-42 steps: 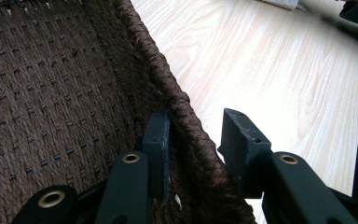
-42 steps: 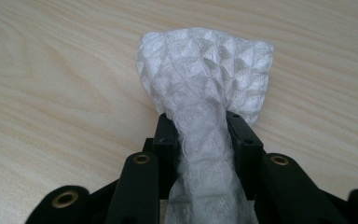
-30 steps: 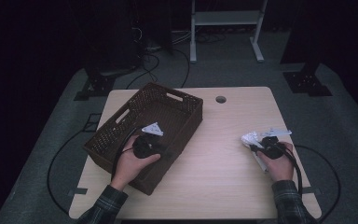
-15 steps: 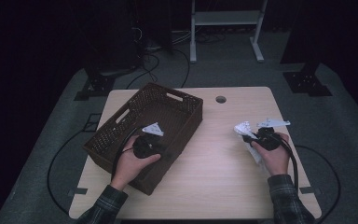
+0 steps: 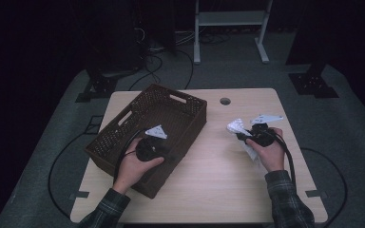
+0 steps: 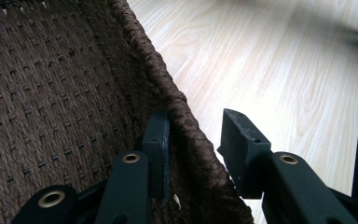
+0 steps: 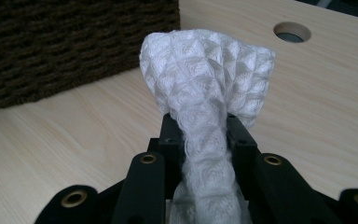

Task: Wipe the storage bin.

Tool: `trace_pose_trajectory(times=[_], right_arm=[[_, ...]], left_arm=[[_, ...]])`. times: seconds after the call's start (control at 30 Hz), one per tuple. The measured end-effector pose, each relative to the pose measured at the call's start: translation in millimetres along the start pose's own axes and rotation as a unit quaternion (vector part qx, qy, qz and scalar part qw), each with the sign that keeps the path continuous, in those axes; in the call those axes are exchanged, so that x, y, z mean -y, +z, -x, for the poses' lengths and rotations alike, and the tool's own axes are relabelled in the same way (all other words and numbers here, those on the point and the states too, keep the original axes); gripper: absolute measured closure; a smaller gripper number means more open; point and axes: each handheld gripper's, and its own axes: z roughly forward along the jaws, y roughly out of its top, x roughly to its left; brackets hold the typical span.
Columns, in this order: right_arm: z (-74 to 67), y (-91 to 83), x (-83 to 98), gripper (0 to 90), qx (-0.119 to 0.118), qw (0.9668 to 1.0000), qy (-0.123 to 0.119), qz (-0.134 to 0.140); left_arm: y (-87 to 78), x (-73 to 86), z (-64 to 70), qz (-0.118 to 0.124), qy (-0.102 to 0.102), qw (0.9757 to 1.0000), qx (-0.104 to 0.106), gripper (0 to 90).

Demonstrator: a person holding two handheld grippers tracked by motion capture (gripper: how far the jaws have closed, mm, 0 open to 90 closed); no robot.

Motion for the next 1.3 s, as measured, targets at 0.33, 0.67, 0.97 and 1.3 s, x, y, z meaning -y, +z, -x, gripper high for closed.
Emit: trace_pose_trajectory(times=[0.33,0.67,0.97,1.3], right_arm=[[-6.5,16.6,-31.4,72.4,-0.005,0.9998,-0.018,0.001],[-8.8,31.0,-53.5,72.4,-0.008,0.9998,-0.017,-0.001],[-11.8,50.8,-79.8,72.3,-0.001,0.9999,-0.014,0.0],[-9.2,68.9,-93.2,72.3,0.006,0.9999,-0.008,-0.014]], left_arm=[[0.2,0.0,0.4,0.0,0.002,1.0,0.0,62.0],[0.4,-0.2,1.3,-0.001,0.006,1.0,-0.004,62.5],[0.6,-0.2,1.6,-0.004,0.005,1.0,-0.003,63.2],[0.7,-0.2,1.4,-0.004,0.004,1.0,-0.001,62.3]])
